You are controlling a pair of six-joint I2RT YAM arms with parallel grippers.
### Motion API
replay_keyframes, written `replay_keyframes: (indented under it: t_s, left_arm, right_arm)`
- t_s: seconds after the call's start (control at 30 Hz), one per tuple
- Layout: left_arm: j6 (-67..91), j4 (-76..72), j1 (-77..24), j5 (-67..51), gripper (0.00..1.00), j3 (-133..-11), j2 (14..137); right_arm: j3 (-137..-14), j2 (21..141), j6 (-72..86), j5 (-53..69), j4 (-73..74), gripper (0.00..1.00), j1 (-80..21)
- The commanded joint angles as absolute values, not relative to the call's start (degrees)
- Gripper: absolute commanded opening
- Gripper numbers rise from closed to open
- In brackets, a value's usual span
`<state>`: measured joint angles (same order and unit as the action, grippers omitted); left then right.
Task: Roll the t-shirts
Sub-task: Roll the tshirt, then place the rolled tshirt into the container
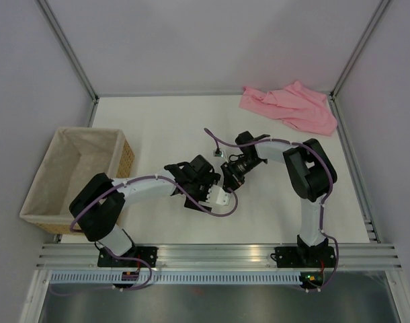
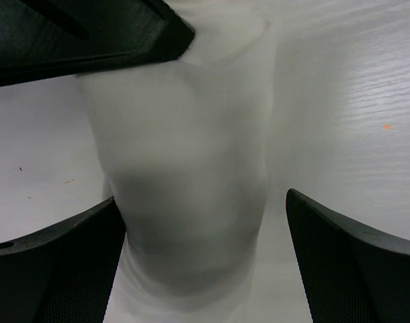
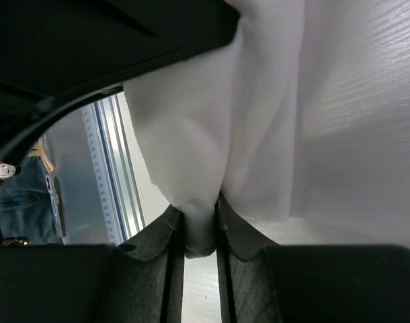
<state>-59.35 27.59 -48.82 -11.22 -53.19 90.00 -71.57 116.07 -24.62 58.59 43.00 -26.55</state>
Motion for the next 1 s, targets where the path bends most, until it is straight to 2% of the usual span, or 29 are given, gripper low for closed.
replay_keyframes:
  t_s: [0.0,0.13,0.23,0.33,0.43,0.6,0.67,0.73,0.77,0.8,0.93,0.97]
  left_arm:
    - [-56.3,22.2,-48.8,-7.0,1.00,-53.9,93.8]
    - [-55.5,18.5,-48.8,-3.8,0.96,-52.5,96.2]
    - [-54.8,19.2,-48.8,-5.5,0.88,-51.4,96.5]
    - [-53.5,23.4,-48.7,-8.1,0.81,-51.7,97.0]
    - [-52.5,27.1,-48.6,-10.1,0.77,-51.9,97.6]
    - [-48.5,31.5,-47.5,-14.7,0.72,-53.5,99.3]
    - [-46.4,32.8,-47.2,-15.3,0.68,-54.4,100.5]
    - [-45.3,33.0,-46.8,-15.9,0.62,-54.6,100.9]
    - [-44.2,33.1,-46.6,-16.0,0.53,-54.5,101.2]
    - [-43.9,33.0,-46.5,-15.9,0.49,-54.4,101.2]
    - [-42.5,33.0,-46.1,-15.6,0.37,-54.1,101.2]
    - [-41.7,33.0,-45.9,-15.5,0.29,-54.1,101.1]
  right_arm:
    - [-73.1,116.1,-24.1,57.0,40.5,0.16,-26.2]
    - [-73.5,115.7,-23.6,56.0,40.5,0.20,-26.2]
    - [-74.7,115.5,-23.5,55.5,41.3,0.31,-26.2]
    - [-76.3,114.9,-23.7,55.3,42.5,0.38,-26.1]
    - [-77.6,112.9,-24.3,52.1,44.8,0.45,-25.4]
    - [-79.5,108.4,-24.9,42.6,48.9,0.49,-22.4]
    - [-79.4,105.5,-23.9,39.4,49.4,0.66,-21.7]
    - [-78.3,102.2,-22.3,33.9,48.7,0.67,-20.9]
    - [-77.5,101.0,-21.7,31.7,48.3,0.74,-20.7]
    - [-77.3,99.9,-21.1,26.4,48.0,0.98,-20.5]
    - [-76.9,93.0,-19.9,13.3,46.0,0.98,-20.3]
    - [-76.6,91.7,-19.3,10.3,45.3,0.98,-20.4]
